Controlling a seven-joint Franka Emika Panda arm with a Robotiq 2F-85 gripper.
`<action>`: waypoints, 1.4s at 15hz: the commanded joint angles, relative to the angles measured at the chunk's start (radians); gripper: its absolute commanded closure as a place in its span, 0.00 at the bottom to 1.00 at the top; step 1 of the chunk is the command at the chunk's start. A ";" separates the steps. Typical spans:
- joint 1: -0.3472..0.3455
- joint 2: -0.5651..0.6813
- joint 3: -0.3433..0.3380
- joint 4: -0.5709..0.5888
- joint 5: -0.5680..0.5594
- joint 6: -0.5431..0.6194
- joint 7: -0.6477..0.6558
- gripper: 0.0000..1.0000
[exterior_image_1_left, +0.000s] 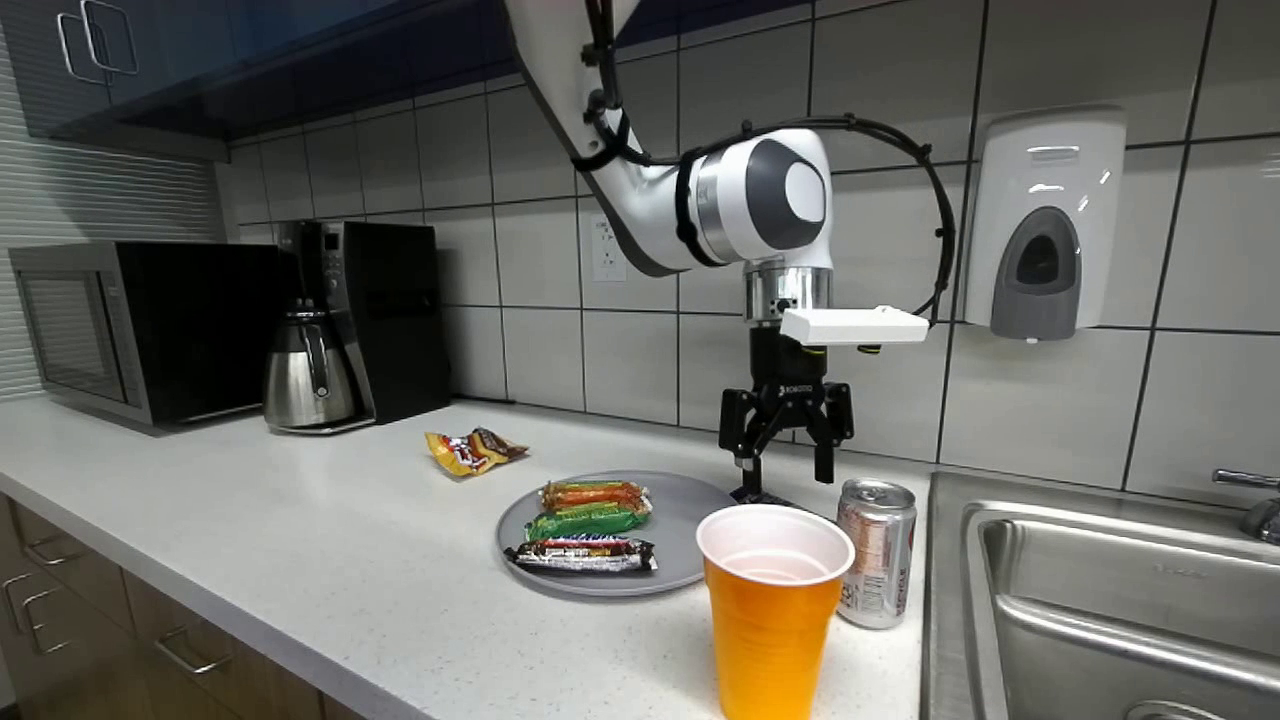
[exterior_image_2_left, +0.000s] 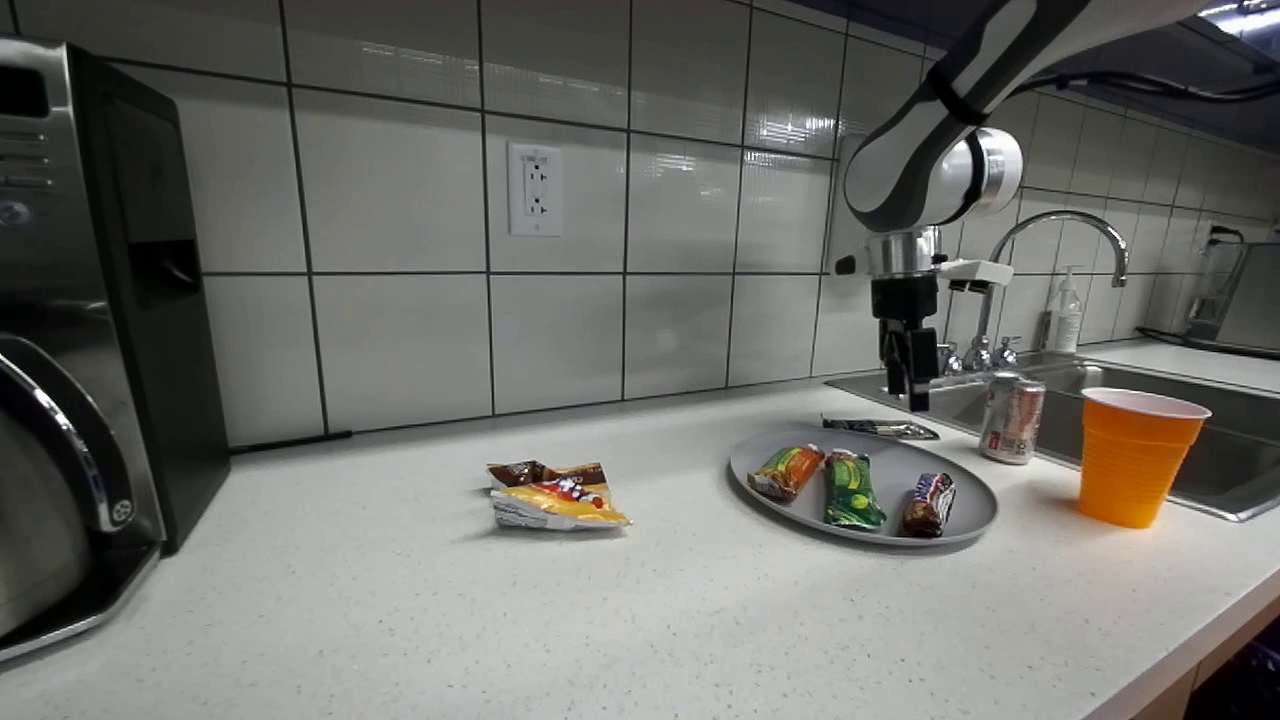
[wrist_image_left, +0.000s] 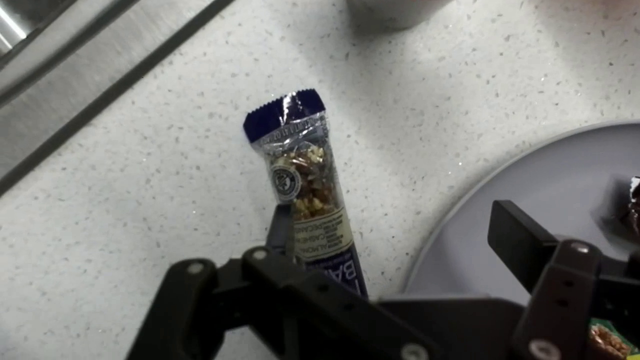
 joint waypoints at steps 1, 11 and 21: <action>-0.013 0.020 0.024 0.032 -0.001 0.019 -0.043 0.00; -0.012 0.075 0.031 0.108 -0.007 0.013 -0.064 0.00; -0.016 0.112 0.034 0.142 -0.004 0.014 -0.087 0.00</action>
